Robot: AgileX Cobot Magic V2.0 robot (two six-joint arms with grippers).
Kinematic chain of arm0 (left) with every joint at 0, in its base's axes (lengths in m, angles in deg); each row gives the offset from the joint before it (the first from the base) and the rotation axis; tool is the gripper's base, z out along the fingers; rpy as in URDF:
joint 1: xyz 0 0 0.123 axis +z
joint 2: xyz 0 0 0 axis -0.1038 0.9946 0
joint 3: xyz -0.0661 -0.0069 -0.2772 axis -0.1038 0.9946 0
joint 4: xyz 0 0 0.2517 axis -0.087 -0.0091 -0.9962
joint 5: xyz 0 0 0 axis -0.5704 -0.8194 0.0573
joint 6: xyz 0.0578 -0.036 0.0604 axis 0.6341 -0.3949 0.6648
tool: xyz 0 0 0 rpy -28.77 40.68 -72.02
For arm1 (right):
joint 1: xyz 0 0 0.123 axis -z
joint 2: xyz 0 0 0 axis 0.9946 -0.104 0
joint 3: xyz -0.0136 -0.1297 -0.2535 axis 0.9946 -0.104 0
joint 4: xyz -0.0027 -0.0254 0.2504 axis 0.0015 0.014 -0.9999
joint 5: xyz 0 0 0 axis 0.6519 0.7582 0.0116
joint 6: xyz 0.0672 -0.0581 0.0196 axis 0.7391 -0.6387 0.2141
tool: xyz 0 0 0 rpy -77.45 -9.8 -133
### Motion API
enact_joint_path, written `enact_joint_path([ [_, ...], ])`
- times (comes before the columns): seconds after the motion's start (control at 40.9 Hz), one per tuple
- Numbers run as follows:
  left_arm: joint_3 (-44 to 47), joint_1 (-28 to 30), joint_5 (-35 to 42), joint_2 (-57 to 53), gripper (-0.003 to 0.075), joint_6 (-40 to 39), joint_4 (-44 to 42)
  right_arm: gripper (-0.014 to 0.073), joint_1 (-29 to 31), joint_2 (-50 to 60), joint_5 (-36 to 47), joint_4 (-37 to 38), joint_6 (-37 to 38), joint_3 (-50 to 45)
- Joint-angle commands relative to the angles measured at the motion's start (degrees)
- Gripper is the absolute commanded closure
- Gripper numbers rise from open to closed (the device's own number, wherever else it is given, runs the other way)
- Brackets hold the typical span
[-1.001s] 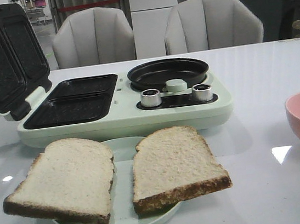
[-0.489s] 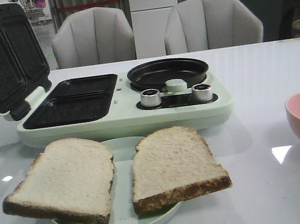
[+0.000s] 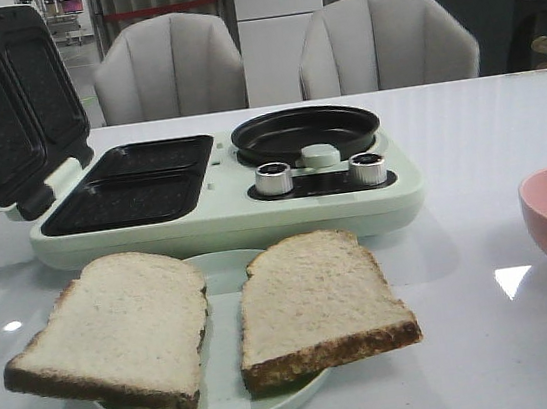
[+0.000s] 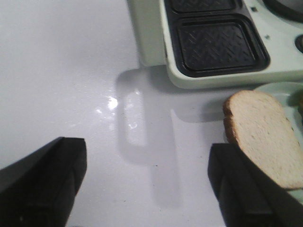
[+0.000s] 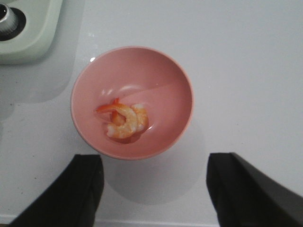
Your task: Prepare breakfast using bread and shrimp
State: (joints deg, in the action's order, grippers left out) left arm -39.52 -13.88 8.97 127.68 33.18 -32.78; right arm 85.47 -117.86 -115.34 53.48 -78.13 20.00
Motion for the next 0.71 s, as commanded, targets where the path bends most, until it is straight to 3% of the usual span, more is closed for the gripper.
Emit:
enact_joint_path([
  [0.0, -1.69, -5.42, 4.19, 1.52, 0.0158, 3.90, 0.19, 0.0024, 0.15, -1.11, 3.52, 0.14, -0.18, 1.70],
  [0.195, -1.19, -20.57, 3.51, 5.62, 0.0174, 4.77, -11.84, 0.0024, 0.15, -1.67, 3.48, 0.14, -0.18, 1.70],
  [0.391, 4.12, -36.82, 4.02, 8.65, 0.0174, 2.08, -30.61, 0.0024, 0.15, -1.67, 3.37, 0.14, -0.18, 1.70],
  [0.684, 11.67, -54.38, 1.92, 14.13, 0.0176, -28.74, -70.64, 0.0024, 0.15, -1.67, 3.32, 0.14, -0.18, 1.70],
])
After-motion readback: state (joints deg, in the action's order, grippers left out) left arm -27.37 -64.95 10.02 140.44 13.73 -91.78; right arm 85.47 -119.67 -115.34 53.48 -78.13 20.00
